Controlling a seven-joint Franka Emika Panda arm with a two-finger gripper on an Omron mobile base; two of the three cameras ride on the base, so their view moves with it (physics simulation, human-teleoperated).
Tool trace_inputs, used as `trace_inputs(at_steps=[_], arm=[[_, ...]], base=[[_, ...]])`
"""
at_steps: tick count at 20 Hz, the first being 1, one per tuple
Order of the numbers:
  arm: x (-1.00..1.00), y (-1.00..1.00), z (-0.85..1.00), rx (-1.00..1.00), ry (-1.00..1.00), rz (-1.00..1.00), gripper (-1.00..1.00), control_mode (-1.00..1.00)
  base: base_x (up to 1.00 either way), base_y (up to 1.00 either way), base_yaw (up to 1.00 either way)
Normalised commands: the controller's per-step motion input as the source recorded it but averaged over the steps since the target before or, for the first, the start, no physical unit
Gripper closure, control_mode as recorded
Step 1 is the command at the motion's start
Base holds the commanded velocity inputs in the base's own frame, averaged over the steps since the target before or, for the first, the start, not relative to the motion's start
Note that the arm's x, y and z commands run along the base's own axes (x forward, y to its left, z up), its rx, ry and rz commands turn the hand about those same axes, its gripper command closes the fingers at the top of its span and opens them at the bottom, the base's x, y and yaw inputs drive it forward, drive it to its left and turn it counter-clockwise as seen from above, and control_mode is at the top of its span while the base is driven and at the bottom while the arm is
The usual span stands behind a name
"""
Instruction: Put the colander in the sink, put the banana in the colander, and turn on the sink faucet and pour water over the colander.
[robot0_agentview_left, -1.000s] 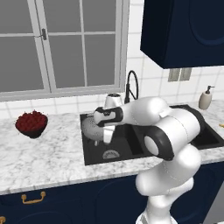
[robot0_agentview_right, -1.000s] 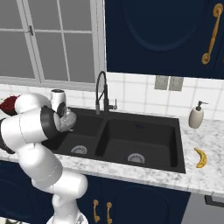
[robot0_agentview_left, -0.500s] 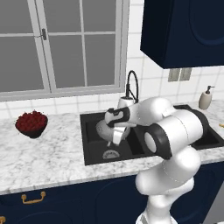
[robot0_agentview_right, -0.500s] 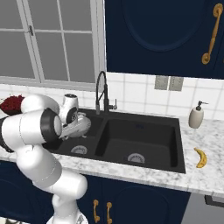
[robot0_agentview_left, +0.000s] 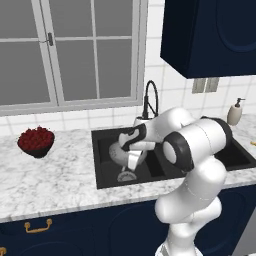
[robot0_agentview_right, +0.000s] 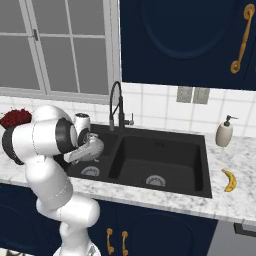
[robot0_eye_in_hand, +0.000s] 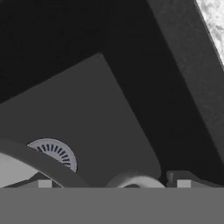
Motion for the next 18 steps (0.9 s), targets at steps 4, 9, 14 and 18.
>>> trace_inputs(at_steps=[4, 9, 14, 18], arm=[[0.0, 0.02, -0.16, 0.0, 0.08, 0.0, 1.0, -1.0], [0.03, 0.04, -0.15, 0.0, 0.05, 0.0, 1.0, -1.0], [0.02, 0.03, -0.05, 0.0, 0.03, 0.0, 1.0, -1.0], [0.01, 0.02, -0.06, 0.0, 0.02, 0.0, 1.0, -1.0]], base=[[0.0, 0.0, 0.0], [0.0, 0.0, 0.0], [0.0, 0.0, 0.0], [0.0, 0.0, 0.0]])
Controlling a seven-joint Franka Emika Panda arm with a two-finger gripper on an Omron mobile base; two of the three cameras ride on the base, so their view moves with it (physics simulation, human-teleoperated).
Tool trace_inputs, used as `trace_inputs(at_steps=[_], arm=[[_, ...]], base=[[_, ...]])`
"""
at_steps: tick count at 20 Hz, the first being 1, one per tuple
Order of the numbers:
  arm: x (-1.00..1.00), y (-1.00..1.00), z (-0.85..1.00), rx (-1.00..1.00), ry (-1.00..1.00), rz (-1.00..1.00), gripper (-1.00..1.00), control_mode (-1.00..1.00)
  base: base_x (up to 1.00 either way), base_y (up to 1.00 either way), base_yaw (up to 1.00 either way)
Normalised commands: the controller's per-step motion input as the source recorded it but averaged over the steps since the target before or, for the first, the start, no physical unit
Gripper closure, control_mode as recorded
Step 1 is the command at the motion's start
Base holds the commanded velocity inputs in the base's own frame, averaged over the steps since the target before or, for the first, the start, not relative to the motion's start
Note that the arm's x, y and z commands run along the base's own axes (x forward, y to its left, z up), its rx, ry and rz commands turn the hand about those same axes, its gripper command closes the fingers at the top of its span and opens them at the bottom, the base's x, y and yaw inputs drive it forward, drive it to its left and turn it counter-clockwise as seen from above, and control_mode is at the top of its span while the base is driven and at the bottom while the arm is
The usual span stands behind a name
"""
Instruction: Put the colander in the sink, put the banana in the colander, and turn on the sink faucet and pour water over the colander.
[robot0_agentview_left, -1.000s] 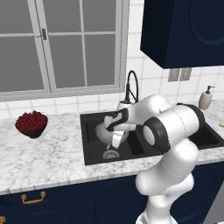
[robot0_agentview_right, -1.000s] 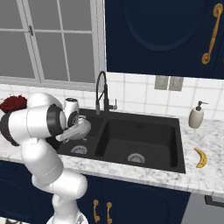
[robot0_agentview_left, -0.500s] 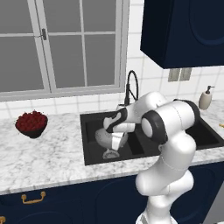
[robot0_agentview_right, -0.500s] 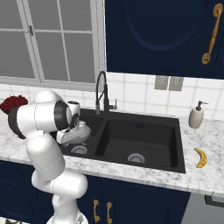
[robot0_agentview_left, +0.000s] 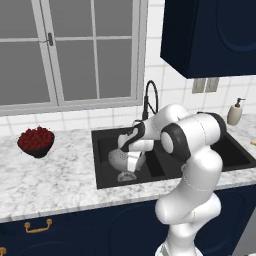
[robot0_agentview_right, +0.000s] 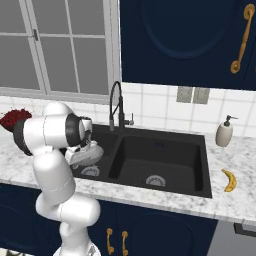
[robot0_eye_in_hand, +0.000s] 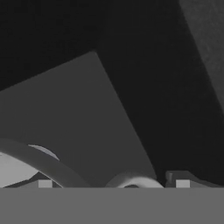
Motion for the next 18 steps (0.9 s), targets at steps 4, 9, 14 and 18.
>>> trace_inputs(at_steps=[4, 9, 14, 18], arm=[[0.14, 0.12, -0.09, 0.0, -0.02, 0.0, 1.0, -1.0], [0.22, 0.01, -0.32, 0.0, -0.11, 0.0, 1.0, -1.0], [0.22, 0.0, -0.27, 0.0, 0.0, 0.0, 1.0, -1.0], [0.16, 0.0, -0.24, 0.0, 0.0, 0.0, 1.0, -1.0]], base=[[0.0, 0.0, 0.0], [0.0, 0.0, 0.0], [0.0, 0.0, 0.0], [0.0, 0.0, 0.0]])
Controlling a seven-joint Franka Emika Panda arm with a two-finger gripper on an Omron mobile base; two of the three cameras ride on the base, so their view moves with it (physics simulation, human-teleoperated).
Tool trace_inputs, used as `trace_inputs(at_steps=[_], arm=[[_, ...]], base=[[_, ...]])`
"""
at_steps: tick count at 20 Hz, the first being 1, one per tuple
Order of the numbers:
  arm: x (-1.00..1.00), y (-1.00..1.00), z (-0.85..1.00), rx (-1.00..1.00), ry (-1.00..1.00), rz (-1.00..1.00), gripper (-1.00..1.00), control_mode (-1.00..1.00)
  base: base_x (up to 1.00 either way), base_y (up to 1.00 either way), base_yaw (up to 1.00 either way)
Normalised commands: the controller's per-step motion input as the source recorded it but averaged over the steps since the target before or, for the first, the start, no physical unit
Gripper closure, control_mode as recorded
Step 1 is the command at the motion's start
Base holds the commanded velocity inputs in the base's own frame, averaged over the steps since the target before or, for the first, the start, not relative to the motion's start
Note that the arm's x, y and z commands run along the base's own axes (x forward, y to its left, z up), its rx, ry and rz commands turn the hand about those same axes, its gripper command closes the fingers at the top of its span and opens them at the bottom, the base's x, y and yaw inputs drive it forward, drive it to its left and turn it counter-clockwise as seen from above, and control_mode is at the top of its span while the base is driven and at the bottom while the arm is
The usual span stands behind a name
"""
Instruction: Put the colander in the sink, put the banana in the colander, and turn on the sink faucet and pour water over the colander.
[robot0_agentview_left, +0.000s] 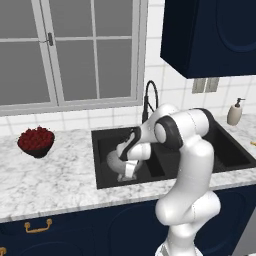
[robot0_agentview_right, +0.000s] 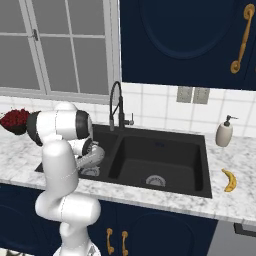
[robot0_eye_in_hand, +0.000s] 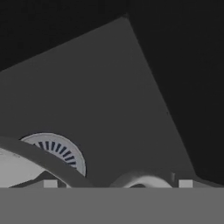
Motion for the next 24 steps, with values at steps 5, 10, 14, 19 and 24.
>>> trace_inputs(at_steps=[5, 10, 14, 19, 24], arm=[[0.0, 0.0, -0.31, 0.0, 0.0, 0.0, 1.0, -1.0], [0.0, 0.0, -0.05, 0.0, 0.02, 0.0, 1.0, -1.0], [0.0, -0.17, 0.0, 0.0, 0.03, -0.09, 1.0, -1.0], [0.0, -0.19, 0.0, 0.0, 0.0, -0.19, 1.0, -1.0], [0.04, -0.13, -0.03, 0.0, 0.0, -0.09, 1.0, -1.0]], base=[[0.0, 0.0, 0.0], [0.0, 0.0, 0.0], [0.0, 0.0, 0.0], [0.0, 0.0, 0.0], [0.0, 0.0, 0.0]])
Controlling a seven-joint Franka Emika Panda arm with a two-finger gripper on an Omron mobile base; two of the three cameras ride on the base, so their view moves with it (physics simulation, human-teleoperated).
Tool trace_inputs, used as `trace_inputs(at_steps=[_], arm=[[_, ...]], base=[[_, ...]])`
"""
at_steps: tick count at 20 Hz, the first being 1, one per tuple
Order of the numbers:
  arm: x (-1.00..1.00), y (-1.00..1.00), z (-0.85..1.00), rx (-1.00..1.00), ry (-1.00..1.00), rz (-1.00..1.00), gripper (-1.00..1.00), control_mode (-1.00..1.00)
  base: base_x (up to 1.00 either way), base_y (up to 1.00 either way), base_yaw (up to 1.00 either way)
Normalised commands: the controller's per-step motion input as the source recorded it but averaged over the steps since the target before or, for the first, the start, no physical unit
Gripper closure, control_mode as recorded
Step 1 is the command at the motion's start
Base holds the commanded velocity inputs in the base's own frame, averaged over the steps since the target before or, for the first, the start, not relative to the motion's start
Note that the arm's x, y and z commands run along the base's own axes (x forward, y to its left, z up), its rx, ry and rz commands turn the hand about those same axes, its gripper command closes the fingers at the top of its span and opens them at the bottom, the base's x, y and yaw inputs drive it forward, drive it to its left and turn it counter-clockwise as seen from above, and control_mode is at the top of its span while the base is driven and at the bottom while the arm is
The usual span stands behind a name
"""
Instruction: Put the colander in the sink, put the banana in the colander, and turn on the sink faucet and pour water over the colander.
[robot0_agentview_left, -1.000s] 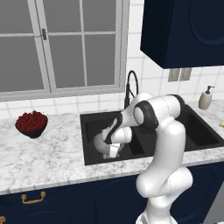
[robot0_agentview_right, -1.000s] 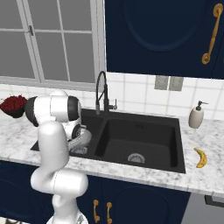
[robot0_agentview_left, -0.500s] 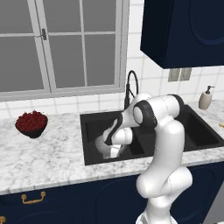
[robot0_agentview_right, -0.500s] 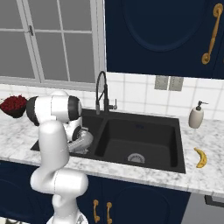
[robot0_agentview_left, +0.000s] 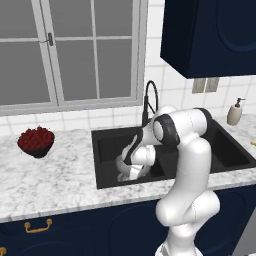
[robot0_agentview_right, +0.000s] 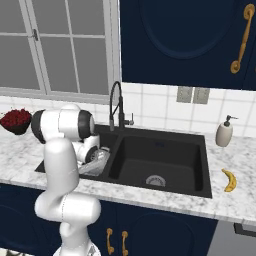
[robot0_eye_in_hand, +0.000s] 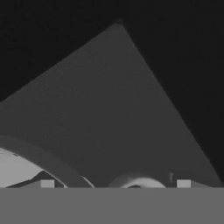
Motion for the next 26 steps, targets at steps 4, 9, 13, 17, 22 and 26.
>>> trace_inputs(at_steps=[4, 9, 13, 17, 22, 26], arm=[[0.18, 0.0, -0.07, 0.0, 0.0, -0.05, 1.0, -1.0], [0.26, 0.0, -0.03, 0.0, 0.0, -0.02, 1.0, -1.0], [0.26, 0.01, -0.18, 0.0, 0.0, 0.0, 1.0, -1.0], [0.03, 0.0, 0.0, 0.0, 0.0, 0.0, -1.0, -1.0], [0.01, -0.02, 0.02, 0.0, 0.0, 0.0, -1.0, -1.0], [0.0, -0.15, 0.34, 0.0, 0.0, 0.0, -1.0, -1.0]], base=[[0.0, 0.0, 0.0], [0.0, 0.0, 0.0], [0.0, 0.0, 0.0], [0.0, 0.0, 0.0], [0.0, 0.0, 0.0], [0.0, 0.0, 0.0]])
